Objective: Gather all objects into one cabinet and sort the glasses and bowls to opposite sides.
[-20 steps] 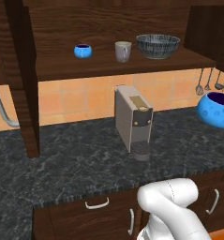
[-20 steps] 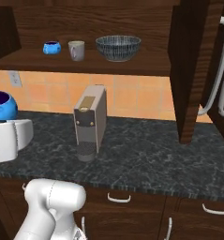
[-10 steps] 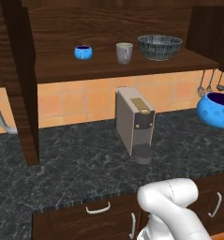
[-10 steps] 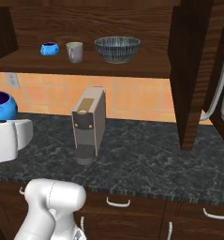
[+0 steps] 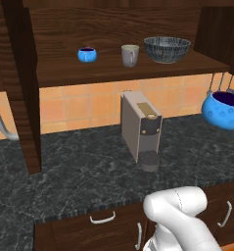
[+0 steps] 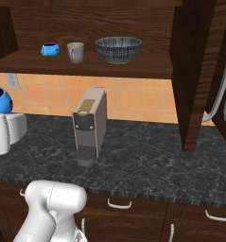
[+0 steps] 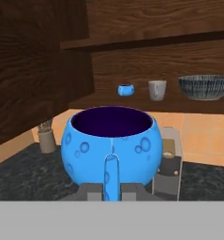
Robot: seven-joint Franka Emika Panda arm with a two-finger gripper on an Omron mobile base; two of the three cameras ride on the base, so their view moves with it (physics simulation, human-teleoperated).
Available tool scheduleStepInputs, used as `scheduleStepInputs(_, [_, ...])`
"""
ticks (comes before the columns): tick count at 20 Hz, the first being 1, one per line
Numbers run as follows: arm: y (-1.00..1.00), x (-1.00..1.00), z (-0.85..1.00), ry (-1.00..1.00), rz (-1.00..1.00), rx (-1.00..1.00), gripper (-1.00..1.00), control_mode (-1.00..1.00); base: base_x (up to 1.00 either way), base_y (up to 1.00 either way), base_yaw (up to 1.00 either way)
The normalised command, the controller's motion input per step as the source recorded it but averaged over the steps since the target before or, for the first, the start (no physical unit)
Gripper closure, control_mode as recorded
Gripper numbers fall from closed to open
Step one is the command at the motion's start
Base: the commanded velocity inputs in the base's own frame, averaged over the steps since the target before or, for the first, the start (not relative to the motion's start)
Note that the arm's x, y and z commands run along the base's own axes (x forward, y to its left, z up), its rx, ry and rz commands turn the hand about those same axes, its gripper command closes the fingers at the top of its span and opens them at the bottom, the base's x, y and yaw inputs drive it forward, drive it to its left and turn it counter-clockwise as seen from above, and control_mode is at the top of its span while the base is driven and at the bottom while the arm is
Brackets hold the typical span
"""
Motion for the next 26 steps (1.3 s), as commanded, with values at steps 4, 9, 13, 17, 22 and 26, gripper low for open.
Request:
scheduleStepInputs(4, [0.12,0.06,0.42,-0.03,0.0,0.0,1.0,-1.0,0.0,0.0,0.0])
scheduleStepInputs(9, [0.17,0.54,0.34,-0.03,0.0,-0.05,1.0,-1.0,0.0,0.0,0.0])
scheduleStepInputs(13, [0.64,0.46,0.0,0.05,0.16,-0.24,1.0,-1.0,0.0,0.0,0.0])
scheduleStepInputs(17, [0.22,0.79,0.11,0.0,0.02,-0.15,1.0,-1.0,0.0,0.0,0.0])
scheduleStepInputs(22, [0.22,0.43,0.07,0.0,0.07,-0.11,1.0,-1.0,0.0,0.0,0.0])
scheduleStepInputs(26, [0.0,0.38,-0.11,-0.06,0.16,0.0,1.0,-1.0,0.0,0.0,0.0])
